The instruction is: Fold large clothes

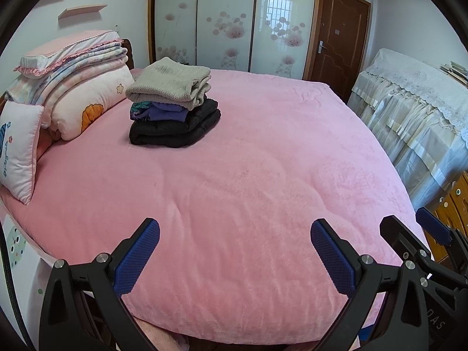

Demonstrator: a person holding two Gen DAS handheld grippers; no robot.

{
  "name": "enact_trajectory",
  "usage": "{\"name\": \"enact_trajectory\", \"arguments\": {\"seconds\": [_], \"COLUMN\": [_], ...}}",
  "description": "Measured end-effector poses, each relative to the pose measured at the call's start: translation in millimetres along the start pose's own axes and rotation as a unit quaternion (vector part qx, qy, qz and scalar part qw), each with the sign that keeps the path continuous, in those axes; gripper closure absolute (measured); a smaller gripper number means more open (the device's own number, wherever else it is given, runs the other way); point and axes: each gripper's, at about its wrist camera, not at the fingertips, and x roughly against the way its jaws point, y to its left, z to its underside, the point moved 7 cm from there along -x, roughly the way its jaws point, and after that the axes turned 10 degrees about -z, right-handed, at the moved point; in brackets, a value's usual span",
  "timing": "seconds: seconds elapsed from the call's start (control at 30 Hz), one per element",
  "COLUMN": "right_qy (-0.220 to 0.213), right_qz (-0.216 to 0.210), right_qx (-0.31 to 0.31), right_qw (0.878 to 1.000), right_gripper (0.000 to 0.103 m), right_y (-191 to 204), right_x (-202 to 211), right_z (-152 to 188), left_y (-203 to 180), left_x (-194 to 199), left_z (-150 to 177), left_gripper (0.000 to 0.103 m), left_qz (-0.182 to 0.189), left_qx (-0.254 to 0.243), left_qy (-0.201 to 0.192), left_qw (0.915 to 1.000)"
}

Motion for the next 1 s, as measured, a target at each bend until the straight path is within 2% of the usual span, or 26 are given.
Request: {"name": "enact_trajectory", "arguments": {"seconds": [1.0], "right_qy": [-0.002], "right_qz": [0.002], "right_qx": [-0.002], "right_qw": [1.0], "right_gripper": [0.023], "right_y": [-3.5], "right_x": [1.4], "right_z": [4.3], "left_y": [-2.0], "left_x": [2.9], "left_z": [6.4], "left_gripper": [0.001], "left_qz": [0.002], "left_qx": [-0.009], "left_qy": [0.013], "left_qw": [0.9999]}}
